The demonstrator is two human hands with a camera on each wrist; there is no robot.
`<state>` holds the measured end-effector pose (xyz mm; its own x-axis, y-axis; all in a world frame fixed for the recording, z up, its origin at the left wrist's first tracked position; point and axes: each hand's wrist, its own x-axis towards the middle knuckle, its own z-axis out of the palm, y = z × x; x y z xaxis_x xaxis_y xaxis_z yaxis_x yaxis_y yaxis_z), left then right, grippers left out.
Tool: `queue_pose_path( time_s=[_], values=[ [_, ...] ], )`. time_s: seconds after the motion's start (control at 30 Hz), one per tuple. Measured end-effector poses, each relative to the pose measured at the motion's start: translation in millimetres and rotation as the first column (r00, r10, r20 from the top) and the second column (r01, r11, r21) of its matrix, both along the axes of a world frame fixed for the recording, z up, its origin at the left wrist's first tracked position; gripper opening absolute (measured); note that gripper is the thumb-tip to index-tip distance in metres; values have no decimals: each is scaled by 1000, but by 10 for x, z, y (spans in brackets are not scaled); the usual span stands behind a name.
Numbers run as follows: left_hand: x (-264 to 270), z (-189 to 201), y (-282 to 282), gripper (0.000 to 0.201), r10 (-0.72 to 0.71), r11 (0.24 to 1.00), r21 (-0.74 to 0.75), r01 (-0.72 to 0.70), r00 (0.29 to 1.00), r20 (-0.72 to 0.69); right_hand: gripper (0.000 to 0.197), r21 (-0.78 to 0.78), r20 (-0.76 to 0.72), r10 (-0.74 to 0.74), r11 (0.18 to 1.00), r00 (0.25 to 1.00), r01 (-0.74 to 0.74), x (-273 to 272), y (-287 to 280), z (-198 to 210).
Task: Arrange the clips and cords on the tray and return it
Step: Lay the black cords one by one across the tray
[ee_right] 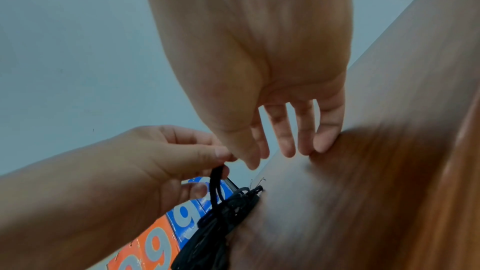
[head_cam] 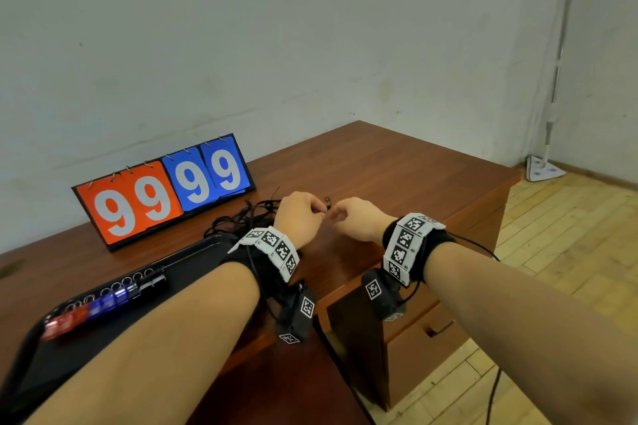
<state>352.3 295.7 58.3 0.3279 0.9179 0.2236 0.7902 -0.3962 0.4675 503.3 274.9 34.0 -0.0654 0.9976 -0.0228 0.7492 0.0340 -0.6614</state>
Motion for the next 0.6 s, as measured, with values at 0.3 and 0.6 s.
queue_pose_path(
  time_s=[0.3,0.6],
  values=[
    [106,307,-194,22,-12,993,-99,61,899,437,19,165,-515,73,986,854,16,-109,-245,172],
    [-20,642,-425,24,40,978,-181,108,749,661,34,199,-630,135,980,765,-9,-179,-449,531]
  ],
)
